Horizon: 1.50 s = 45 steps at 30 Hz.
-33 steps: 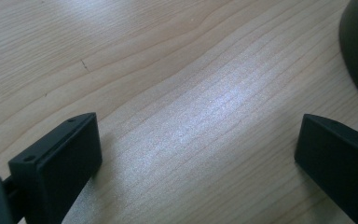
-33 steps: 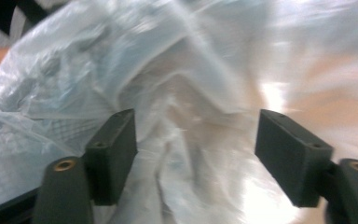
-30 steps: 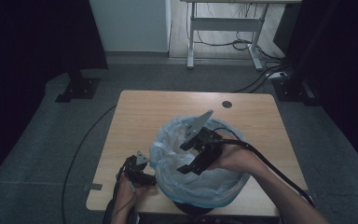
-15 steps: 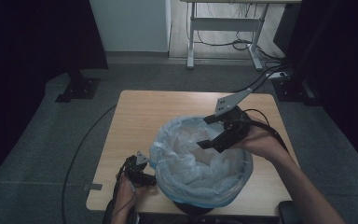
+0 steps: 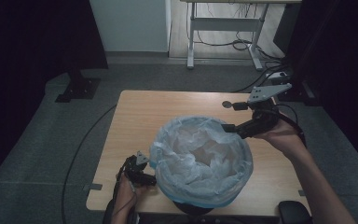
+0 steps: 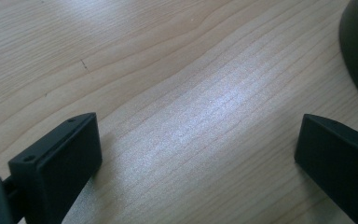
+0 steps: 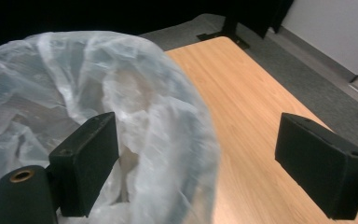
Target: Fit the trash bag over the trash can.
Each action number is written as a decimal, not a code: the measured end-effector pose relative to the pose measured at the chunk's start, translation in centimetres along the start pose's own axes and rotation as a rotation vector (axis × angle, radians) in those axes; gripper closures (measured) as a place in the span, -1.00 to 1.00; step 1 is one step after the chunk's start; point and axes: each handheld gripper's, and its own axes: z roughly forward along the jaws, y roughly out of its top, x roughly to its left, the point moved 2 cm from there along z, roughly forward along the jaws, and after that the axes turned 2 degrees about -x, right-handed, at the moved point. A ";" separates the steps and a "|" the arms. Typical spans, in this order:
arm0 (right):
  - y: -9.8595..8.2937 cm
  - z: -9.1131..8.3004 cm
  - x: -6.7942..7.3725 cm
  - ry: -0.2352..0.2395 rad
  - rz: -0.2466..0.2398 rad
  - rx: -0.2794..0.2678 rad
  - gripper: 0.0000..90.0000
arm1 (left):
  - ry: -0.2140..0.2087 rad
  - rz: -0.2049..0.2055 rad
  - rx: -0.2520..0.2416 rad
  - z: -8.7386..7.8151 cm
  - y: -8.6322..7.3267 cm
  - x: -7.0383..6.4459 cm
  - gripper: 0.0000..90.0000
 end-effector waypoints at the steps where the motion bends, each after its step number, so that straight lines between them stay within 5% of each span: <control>1: -0.2 -0.2 -0.2 -0.007 0.007 -0.003 -0.71 | 0.000 0.000 0.000 0.0 0.0 0.0 -0.99; 24: -6.9 -3.8 -4.6 -0.213 0.086 0.011 -1.00 | 0.000 0.000 0.000 0.0 0.0 0.0 -0.99; 45: -12.6 -3.7 -5.5 -0.269 0.111 0.004 -1.00 | 0.000 0.000 0.000 0.0 0.0 0.0 -0.99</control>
